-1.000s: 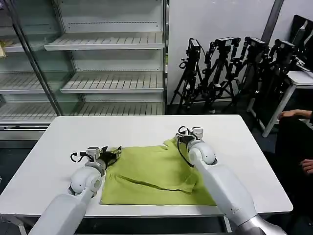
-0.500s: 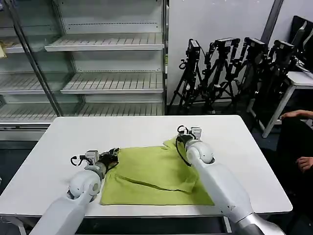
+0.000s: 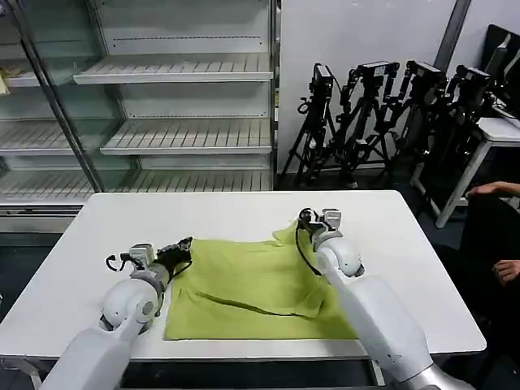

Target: Fold and organize the clothes.

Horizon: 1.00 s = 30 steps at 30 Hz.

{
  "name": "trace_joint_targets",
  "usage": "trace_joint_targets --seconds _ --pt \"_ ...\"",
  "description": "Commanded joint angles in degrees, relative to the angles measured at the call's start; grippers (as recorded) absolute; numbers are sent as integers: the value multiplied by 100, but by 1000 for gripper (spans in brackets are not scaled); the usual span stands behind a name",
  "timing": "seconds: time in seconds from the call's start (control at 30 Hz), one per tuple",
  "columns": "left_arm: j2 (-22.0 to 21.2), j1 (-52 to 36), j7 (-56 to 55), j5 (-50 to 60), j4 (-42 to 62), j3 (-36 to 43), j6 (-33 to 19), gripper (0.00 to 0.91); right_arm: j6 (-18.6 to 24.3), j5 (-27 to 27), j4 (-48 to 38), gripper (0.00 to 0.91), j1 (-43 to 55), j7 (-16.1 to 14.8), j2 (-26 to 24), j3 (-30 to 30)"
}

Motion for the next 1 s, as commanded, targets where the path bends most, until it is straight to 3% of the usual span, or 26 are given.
trace_joint_targets --seconds 0.03,0.53,1.0 --pt "126 467 54 -44 -712 -235 -61 30 210 -135 1363 0 -791 -46 -434 350" --pt "422 1578 516 570 -1487 -651 -198 30 416 -599 3073 0 -3192 -531 -1055 1642" --pt "429 2751 732 1488 -2153 -842 -414 30 534 -1034 3918 0 -4885 -823 -877 2511"
